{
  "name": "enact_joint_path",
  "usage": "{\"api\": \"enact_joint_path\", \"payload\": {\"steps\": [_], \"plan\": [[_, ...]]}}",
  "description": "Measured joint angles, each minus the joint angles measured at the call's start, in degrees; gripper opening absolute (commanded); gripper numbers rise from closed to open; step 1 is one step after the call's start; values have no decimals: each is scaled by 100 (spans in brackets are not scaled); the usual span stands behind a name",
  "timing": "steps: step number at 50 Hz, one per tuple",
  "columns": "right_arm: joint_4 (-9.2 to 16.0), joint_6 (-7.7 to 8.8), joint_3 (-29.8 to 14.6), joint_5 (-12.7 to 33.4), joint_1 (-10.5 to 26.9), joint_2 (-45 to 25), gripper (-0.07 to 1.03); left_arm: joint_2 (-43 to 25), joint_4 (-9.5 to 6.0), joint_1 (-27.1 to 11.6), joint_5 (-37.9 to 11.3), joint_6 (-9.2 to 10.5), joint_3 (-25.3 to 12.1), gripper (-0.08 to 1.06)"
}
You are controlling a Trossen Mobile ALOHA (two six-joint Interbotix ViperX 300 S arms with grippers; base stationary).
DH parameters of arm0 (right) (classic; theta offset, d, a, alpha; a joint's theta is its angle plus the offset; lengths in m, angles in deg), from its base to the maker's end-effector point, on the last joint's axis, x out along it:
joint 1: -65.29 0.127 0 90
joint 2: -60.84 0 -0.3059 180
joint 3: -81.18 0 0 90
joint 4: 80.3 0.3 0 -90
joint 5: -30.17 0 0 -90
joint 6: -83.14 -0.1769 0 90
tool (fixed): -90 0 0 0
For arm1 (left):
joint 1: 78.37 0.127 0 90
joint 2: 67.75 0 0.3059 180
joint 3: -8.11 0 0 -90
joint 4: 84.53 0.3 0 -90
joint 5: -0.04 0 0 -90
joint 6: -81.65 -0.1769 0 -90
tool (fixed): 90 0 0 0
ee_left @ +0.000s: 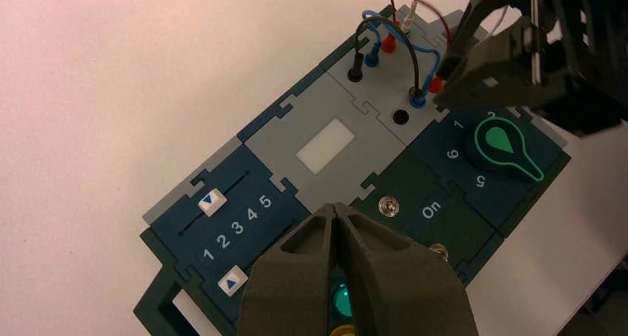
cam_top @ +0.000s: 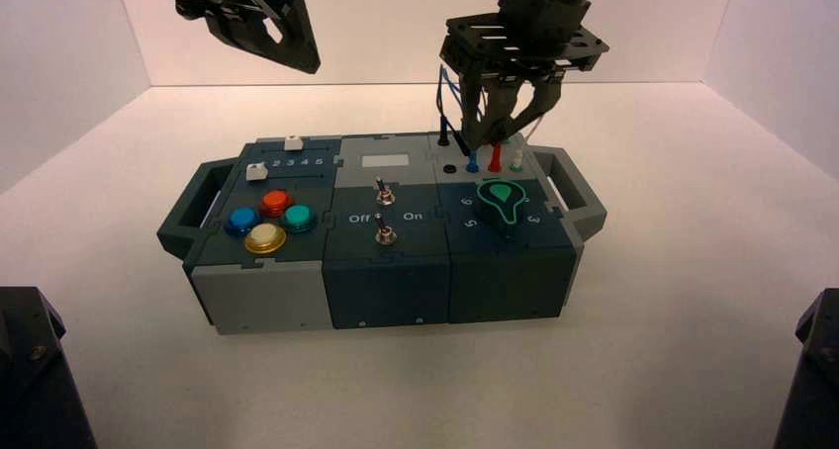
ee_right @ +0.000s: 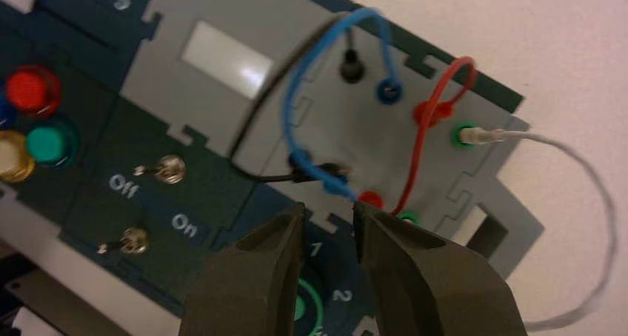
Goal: Pull the blue wire.
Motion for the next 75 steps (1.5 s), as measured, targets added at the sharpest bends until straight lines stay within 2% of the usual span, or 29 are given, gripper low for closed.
{"api": "enact_joint_path", "payload": {"steps": [25, 32, 41, 44, 45, 60, 75], "plan": [[-35, 9, -123, -18, -18, -202, 37, 0, 0, 0, 0, 0, 0, -3], [-35, 9, -167, -35, -18, -272, 33, 0, 0, 0, 0, 0, 0, -3], [-35, 9, -185, -44, -18, -316, 7, 0, 0, 0, 0, 0, 0, -3], [-26, 0, -185, -44, -18, -316, 3, 0, 0, 0, 0, 0, 0, -3], [-26, 0, -185, -44, -18, -316, -3, 0, 0, 0, 0, 0, 0, -3], [-35, 0, -211, 79, -9, -264, -2, 0, 18, 0, 0, 0, 0, -3], [-53, 0, -290, 220, -26, 220, -2, 9, 18, 0, 0, 0, -44, -3]]}}
